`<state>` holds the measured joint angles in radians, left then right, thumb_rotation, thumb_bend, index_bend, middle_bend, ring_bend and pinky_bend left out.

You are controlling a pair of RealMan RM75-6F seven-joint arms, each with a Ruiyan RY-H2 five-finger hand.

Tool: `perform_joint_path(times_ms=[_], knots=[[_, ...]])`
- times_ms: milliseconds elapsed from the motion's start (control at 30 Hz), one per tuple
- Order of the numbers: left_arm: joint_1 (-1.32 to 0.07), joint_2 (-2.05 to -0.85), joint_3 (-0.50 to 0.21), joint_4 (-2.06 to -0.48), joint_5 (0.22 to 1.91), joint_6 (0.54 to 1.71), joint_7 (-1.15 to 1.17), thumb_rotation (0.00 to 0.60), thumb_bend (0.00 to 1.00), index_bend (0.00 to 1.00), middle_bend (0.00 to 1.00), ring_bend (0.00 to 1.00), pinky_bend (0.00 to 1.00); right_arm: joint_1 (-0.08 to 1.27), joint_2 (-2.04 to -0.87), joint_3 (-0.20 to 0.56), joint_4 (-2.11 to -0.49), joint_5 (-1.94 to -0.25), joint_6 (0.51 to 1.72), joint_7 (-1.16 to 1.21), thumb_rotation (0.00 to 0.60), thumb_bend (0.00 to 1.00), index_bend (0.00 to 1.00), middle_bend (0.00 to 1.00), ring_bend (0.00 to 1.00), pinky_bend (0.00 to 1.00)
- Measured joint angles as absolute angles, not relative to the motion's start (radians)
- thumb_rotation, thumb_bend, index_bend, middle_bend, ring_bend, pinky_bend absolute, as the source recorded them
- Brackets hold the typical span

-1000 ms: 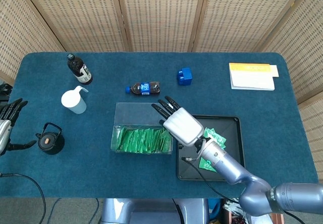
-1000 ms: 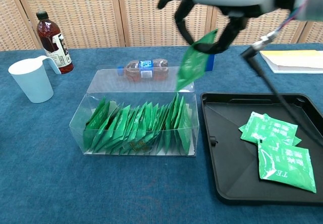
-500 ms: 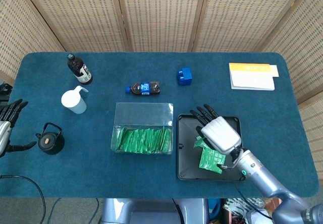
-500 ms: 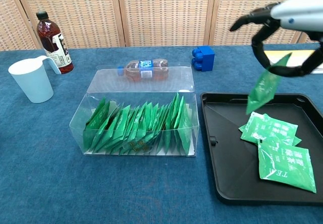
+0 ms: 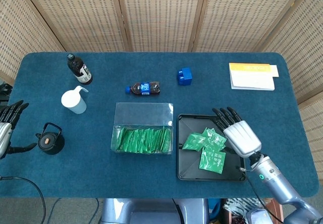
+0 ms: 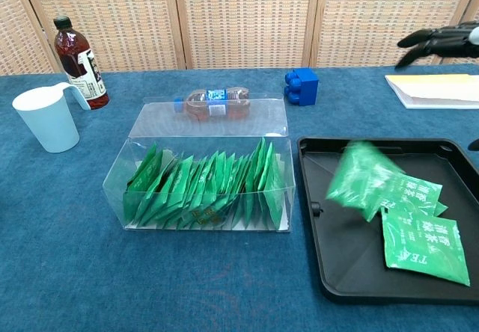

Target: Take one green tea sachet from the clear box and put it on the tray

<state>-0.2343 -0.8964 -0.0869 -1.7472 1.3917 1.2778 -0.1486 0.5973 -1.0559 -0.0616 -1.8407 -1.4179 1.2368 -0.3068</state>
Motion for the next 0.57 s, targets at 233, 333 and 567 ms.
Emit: perform_joint_path(times_ms=[233,333,567], knots=[[-0.221,-0.902,-0.080,-1.755,1.405,1.304,-0.129,0.600,0.12,0.00,0.00,0.00,0.00,0.479,-1.028,-0.072,-1.869,-1.486,1.422,-0.279,0.600,0.02,0.00,0.00,0.00,0.00],[-0.206,-0.909,-0.071,-1.755,1.415,1.328,-0.116,0.600,0.12,0.00,0.00,0.00,0.00,0.398,-1.049,-0.080,-1.831,-1.522,1.529,-0.234,0.600,0.02,0.00,0.00,0.00,0.00],[-0.149,-0.932,-0.044,-1.750,1.475,1.430,-0.099,0.600,0.12,0.00,0.00,0.00,0.00,0.219,-1.141,-0.102,-1.671,-1.535,1.678,-0.157,0.600,0.00,0.00,0.00,0.00,0.00]])
